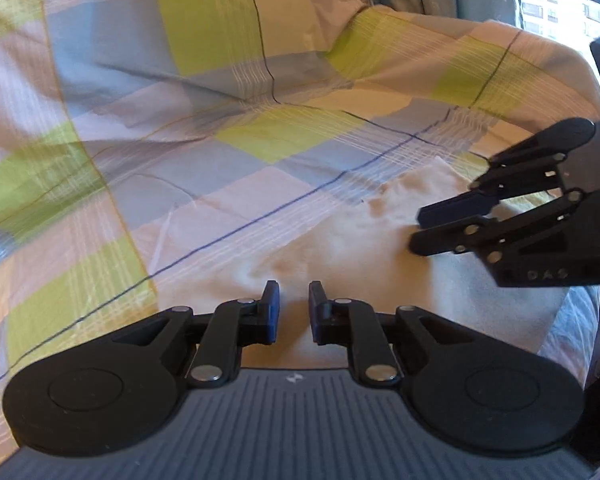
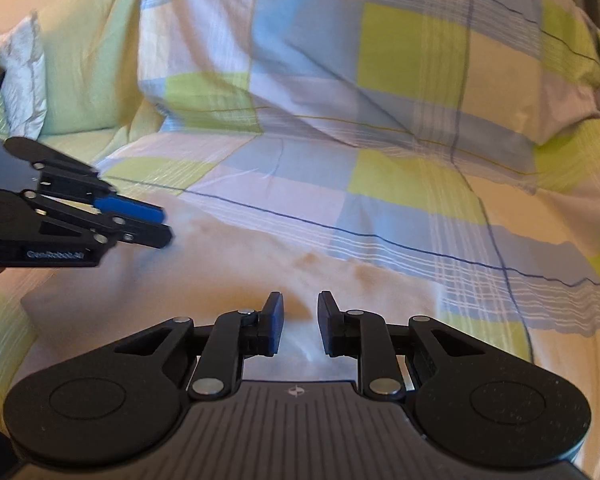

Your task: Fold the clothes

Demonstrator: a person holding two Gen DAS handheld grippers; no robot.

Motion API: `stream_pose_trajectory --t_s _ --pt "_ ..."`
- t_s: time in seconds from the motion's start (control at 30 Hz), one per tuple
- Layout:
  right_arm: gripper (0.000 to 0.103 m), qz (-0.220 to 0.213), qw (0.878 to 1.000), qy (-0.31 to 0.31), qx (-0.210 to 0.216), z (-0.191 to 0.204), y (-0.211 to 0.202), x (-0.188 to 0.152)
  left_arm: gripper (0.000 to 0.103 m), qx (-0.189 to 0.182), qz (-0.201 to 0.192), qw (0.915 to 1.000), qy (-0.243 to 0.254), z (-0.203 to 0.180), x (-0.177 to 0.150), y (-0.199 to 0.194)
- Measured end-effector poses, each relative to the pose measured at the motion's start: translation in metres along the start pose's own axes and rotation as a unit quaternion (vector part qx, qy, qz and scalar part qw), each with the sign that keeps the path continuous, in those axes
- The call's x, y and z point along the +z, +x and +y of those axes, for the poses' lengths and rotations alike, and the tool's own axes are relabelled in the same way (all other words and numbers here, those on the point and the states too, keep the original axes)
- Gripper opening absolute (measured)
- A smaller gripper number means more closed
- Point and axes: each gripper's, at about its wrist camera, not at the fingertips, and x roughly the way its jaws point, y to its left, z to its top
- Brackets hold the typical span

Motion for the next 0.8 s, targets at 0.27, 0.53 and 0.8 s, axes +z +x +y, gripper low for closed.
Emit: stream_pose_trajectory --t_s 0.27,0.53,0.8 --pt "0.019 0.011 0.999 -0.008 -0.046 -0.039 0.023 0.004 0.017 0.035 0.004 0.9993 -0.012 0.035 -0.006 0.007" --pt "0.021 0.022 0.996 0.013 -0.085 -0.064 0.005 -0.005 0.020 0.076 0.017 0.9969 -0.003 0.046 -0.001 0.004" --pt "0.021 -0.003 0.995 0.075 -0.065 -0.034 -0.058 -0.020 0.016 0.035 0.004 0.9993 -0.016 0.005 -0.015 -0.039"
